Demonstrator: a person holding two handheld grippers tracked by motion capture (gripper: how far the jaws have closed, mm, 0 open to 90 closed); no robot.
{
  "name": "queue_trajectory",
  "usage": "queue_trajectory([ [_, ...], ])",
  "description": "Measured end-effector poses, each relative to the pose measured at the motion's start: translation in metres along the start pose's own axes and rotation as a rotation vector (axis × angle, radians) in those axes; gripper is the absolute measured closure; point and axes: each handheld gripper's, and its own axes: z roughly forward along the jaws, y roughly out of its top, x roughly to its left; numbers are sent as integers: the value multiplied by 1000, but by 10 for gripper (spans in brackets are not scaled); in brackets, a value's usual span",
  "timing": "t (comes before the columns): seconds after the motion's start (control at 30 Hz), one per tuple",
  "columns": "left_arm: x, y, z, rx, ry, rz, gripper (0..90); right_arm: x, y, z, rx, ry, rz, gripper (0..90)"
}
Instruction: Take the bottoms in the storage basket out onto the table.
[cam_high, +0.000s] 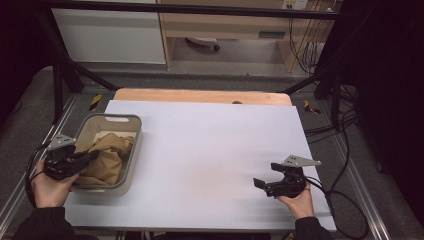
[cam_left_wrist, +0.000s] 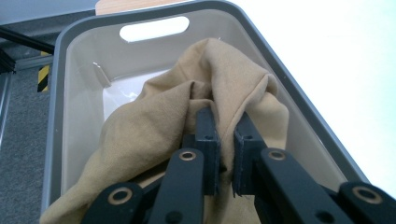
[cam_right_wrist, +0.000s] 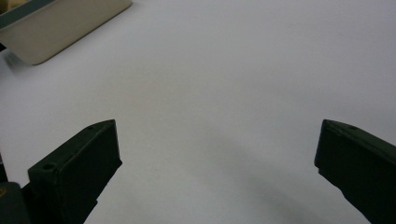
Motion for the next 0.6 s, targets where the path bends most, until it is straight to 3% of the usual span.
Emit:
queue_trajectory([
  [0.6, -1, 3, -7, -40, 0, -9, 831, 0, 0, 0, 1, -1, -1, 6],
])
